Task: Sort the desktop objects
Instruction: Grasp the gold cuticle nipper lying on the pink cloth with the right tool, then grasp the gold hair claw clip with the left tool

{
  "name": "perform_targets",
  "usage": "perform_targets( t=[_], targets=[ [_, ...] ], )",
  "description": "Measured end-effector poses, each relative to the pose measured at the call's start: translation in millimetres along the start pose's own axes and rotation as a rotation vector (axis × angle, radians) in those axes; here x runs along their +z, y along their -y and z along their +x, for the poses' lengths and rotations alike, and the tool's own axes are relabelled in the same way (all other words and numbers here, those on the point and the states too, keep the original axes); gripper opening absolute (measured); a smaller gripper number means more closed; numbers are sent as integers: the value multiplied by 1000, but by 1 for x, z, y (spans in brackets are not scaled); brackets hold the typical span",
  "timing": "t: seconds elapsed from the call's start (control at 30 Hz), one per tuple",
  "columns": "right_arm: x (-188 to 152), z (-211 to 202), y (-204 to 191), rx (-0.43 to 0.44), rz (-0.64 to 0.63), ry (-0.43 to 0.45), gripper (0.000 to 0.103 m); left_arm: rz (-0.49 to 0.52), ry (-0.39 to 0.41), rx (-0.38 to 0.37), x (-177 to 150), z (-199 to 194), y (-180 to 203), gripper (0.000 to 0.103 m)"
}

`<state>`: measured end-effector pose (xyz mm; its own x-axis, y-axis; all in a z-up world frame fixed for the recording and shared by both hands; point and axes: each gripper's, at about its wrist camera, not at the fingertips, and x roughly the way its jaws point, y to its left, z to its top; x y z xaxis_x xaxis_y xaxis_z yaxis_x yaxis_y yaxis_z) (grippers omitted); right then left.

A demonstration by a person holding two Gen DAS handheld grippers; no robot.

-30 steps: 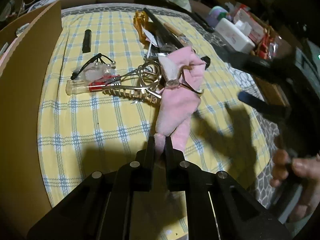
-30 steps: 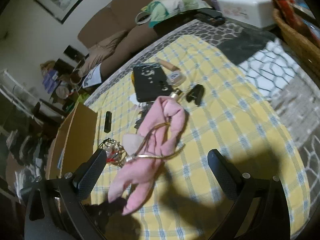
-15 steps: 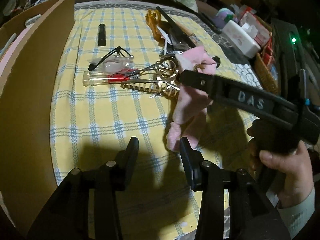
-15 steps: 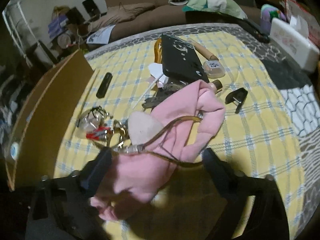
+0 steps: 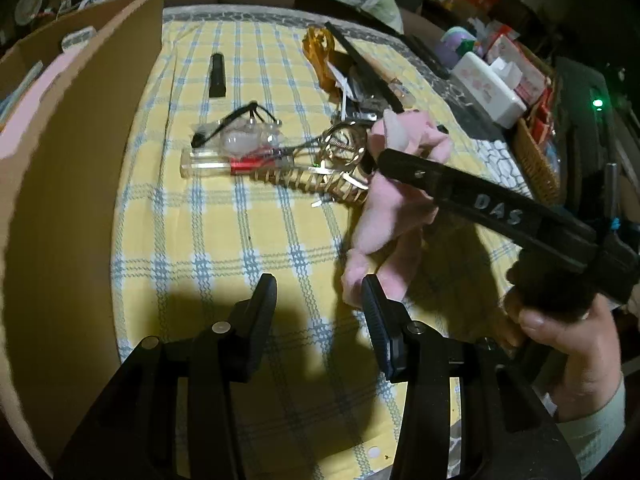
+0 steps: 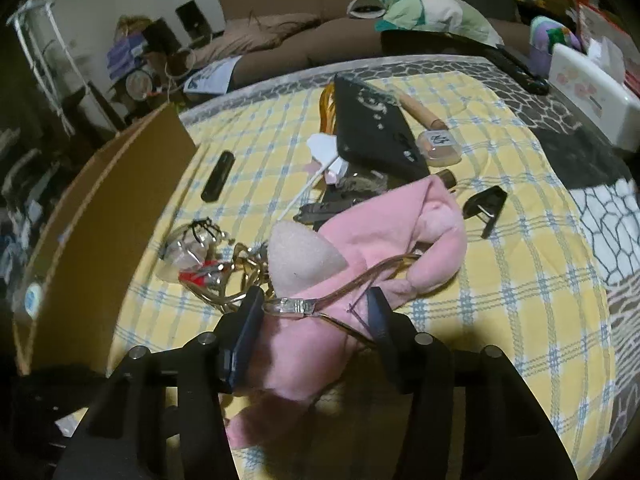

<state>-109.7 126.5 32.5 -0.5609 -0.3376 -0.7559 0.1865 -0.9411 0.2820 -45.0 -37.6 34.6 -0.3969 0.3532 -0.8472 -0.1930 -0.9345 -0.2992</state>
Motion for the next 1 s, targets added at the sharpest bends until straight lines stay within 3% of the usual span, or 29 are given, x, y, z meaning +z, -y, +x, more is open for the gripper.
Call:
perform_targets(
  t=[0.17,0.23,0.33,0.53,0.8,1.0],
  targets=[
    [7,-29,1,29,23,63,53,16,43,-6,11,-14,4,42],
    [9,-42,4,54,47,91,53,-11,56,-11,20,-20,-1,48],
    [15,-65,12,110,119,143,53,-58,69,-34,36,-27,-8,48],
    [24,-89,20,192,205,195,53,-24,58,65,77,-9,0,48],
    [29,-113,49,197,277,249,53,192,-35,245,93,49,38,48],
    [31,-135,61,219,284,296,53,226,-38,254,91,58,54,50]
  ],
)
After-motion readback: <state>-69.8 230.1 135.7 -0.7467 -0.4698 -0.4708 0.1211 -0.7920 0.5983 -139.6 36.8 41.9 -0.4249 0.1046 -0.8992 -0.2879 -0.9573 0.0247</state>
